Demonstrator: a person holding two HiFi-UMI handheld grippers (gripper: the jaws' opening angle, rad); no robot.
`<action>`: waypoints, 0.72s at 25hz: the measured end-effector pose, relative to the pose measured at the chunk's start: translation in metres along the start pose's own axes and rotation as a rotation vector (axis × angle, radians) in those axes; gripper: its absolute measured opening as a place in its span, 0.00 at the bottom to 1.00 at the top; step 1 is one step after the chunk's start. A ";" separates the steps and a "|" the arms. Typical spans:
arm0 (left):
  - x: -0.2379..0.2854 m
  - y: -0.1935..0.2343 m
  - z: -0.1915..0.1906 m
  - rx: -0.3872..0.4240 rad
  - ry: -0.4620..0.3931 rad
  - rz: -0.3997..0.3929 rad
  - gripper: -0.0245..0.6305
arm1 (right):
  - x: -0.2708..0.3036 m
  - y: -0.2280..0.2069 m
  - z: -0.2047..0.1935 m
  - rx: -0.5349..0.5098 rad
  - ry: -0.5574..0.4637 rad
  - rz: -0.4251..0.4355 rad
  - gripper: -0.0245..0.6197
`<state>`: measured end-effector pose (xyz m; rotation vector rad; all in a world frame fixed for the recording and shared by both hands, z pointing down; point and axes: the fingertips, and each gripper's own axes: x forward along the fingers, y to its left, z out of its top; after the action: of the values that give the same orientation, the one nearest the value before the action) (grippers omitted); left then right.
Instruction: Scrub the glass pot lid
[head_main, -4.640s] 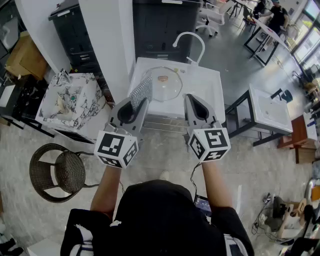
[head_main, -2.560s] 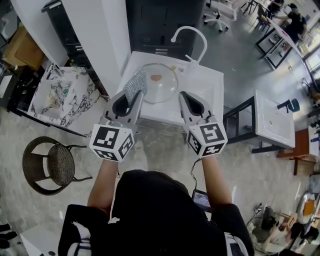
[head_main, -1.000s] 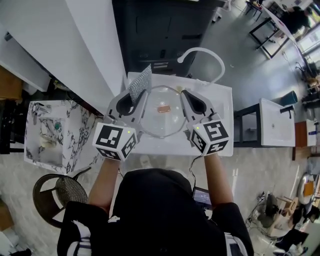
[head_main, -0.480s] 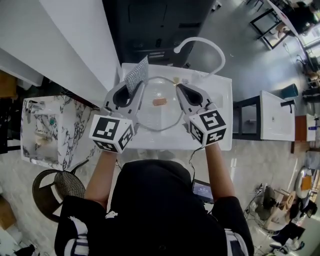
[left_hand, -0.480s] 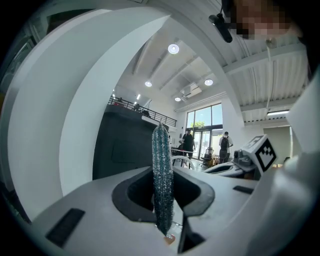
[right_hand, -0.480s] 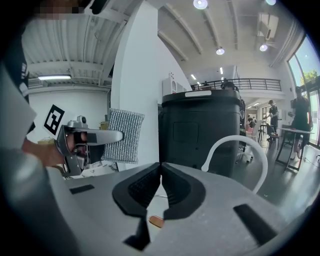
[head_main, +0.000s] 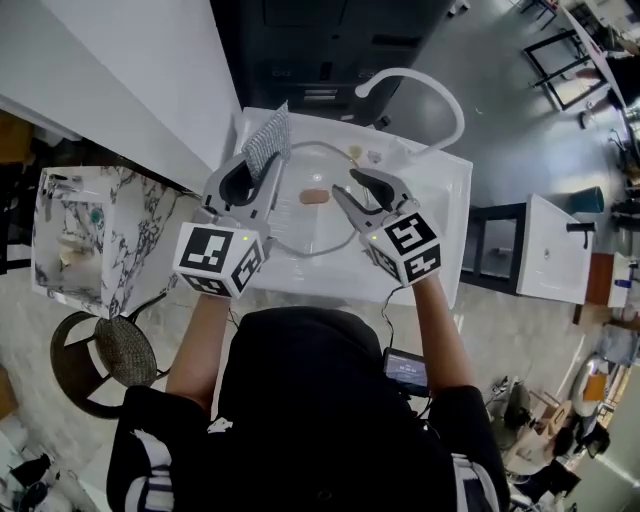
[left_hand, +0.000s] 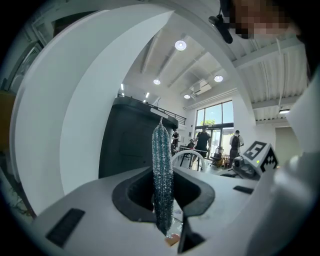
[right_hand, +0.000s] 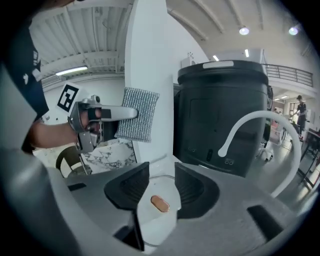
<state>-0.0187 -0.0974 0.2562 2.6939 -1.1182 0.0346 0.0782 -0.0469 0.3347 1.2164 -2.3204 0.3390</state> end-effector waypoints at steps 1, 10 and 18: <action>0.001 0.002 -0.003 -0.005 0.003 0.010 0.15 | 0.004 0.003 -0.006 -0.018 0.027 0.028 0.27; 0.005 0.013 -0.031 -0.019 0.025 0.083 0.15 | 0.040 0.021 -0.063 -0.212 0.199 0.234 0.54; 0.006 0.024 -0.062 -0.060 0.070 0.127 0.15 | 0.066 0.011 -0.109 -0.351 0.341 0.254 0.65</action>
<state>-0.0274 -0.1047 0.3216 2.5461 -1.2466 0.1139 0.0714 -0.0393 0.4620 0.6415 -2.1199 0.1945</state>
